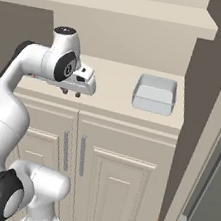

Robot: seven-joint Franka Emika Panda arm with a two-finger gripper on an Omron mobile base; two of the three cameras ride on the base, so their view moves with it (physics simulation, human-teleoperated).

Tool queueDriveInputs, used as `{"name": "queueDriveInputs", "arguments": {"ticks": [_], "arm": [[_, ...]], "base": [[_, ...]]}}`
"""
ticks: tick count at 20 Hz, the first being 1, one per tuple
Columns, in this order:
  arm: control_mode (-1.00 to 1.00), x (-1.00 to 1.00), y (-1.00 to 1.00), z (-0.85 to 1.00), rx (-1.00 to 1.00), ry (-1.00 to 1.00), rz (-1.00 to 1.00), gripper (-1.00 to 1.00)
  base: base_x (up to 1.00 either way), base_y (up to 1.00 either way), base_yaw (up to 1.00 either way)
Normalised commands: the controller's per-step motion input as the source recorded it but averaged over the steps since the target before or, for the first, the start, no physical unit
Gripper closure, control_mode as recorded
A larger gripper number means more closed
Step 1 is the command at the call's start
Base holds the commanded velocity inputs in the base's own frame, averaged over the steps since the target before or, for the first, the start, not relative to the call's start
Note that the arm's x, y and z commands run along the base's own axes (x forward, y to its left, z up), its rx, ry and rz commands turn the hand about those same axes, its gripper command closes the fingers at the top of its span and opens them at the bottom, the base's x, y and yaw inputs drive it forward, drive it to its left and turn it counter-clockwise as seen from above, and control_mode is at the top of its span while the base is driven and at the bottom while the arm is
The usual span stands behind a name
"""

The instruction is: Retrieve the tupperware and aluminum foil from the cabinet and place them on the dining counter near the plate with squash and lemon wedge to prepare for storing leftovers.

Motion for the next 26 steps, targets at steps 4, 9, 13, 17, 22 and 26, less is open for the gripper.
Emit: {"name": "queueDriveInputs", "arguments": {"ticks": [4,9,13,17,22,26], "arm": [[-1.00,0.00,0.00,0.01,0.00,-0.06,0.10,-1.00],[-1.00,0.01,0.19,0.22,0.00,-0.27,0.18,-1.00],[-1.00,0.02,0.13,0.24,0.00,-0.28,0.21,-1.00],[-1.00,0.06,0.26,0.33,0.00,-0.30,0.24,-1.00],[-1.00,0.20,0.22,0.15,0.00,-0.19,0.25,-1.00],[-1.00,0.27,0.21,0.00,0.00,-0.07,0.27,-1.00]], "base": [[0.00,0.00,0.00],[0.00,0.00,0.00],[0.00,0.00,0.00],[0.00,0.00,0.00],[0.00,0.00,0.00],[0.00,0.00,0.00]]}}
